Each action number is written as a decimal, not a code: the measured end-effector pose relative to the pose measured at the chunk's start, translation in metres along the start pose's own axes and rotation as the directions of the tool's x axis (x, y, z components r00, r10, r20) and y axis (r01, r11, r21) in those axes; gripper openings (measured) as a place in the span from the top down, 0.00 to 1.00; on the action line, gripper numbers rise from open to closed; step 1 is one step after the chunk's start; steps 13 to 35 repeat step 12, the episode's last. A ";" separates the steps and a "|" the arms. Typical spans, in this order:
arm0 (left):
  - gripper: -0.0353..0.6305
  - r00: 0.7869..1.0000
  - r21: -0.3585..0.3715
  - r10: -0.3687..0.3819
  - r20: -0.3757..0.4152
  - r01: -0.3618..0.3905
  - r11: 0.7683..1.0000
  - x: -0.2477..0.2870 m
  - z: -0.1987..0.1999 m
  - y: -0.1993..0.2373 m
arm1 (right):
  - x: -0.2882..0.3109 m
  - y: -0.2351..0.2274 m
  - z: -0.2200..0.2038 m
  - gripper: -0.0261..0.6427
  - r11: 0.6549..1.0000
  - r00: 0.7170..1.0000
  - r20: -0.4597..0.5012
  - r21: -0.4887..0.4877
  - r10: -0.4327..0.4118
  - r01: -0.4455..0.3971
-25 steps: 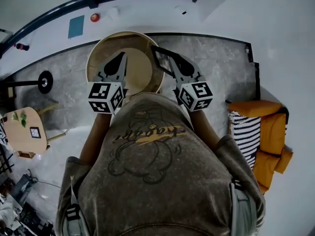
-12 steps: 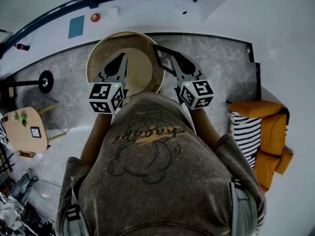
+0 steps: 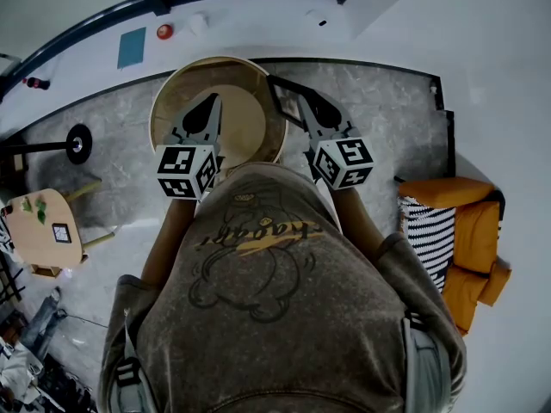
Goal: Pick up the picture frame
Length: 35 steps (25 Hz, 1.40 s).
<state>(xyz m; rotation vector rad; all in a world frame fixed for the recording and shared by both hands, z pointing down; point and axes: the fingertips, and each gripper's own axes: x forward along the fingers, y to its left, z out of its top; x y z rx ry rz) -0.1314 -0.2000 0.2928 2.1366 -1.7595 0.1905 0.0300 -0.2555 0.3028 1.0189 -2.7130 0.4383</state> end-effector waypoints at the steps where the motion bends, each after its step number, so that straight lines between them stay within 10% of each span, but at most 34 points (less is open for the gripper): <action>1: 0.92 1.000 0.000 0.000 0.000 0.000 1.000 0.001 0.000 0.000 | 0.000 -0.001 0.001 0.84 1.000 1.000 0.002 0.001 -0.001 0.001; 35: 0.92 1.000 0.000 0.002 -0.023 -0.002 1.000 0.008 -0.003 0.008 | 0.012 -0.010 0.004 0.84 1.000 1.000 -0.002 0.012 0.000 0.000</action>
